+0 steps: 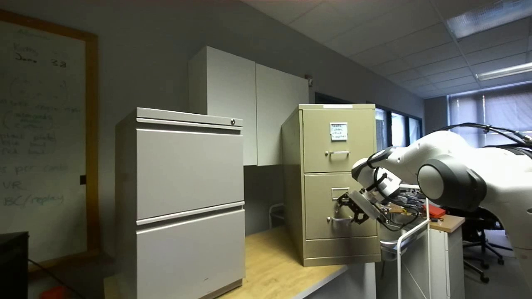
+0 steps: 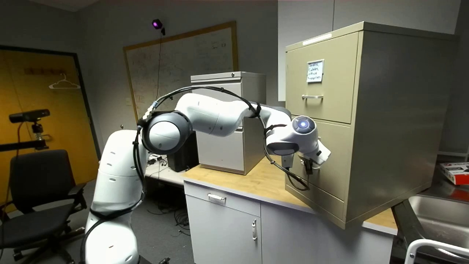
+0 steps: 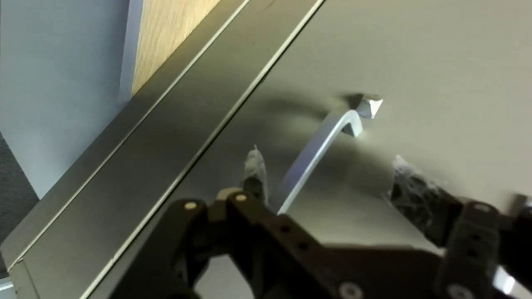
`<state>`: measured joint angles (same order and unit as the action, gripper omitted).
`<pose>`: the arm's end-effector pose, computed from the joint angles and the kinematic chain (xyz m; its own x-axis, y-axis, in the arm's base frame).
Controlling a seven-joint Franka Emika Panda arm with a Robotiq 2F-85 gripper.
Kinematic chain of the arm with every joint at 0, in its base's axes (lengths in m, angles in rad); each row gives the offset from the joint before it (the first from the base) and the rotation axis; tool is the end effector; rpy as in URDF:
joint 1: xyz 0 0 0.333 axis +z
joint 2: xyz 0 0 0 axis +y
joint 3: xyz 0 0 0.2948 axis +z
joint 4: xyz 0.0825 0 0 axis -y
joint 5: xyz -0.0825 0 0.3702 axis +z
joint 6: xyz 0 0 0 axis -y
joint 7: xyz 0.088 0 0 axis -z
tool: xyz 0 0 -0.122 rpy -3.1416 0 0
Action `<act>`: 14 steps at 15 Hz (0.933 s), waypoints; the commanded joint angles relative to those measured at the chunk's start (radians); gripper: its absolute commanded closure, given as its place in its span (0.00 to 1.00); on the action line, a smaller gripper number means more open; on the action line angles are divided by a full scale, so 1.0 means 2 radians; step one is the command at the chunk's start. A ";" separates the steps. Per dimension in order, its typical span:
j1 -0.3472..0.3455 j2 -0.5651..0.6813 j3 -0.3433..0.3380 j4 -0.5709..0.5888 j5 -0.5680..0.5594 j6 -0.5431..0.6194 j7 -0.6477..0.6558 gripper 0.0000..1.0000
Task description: Open the bottom drawer of the right cabinet
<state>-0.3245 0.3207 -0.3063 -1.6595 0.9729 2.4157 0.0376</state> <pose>0.5657 -0.3707 0.4554 0.2603 -0.9514 0.1643 -0.6358 -0.2970 -0.7125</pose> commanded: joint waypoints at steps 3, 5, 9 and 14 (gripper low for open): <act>-0.015 0.046 0.011 0.042 -0.062 -0.027 0.034 0.68; -0.017 0.054 0.015 0.042 -0.067 -0.027 0.034 0.83; -0.011 0.033 0.007 0.029 -0.130 -0.077 0.050 0.90; -0.003 -0.021 0.021 -0.046 -0.137 -0.059 0.020 0.89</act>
<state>-0.3393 0.3832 -0.2845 -1.5873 0.7837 2.3601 0.1020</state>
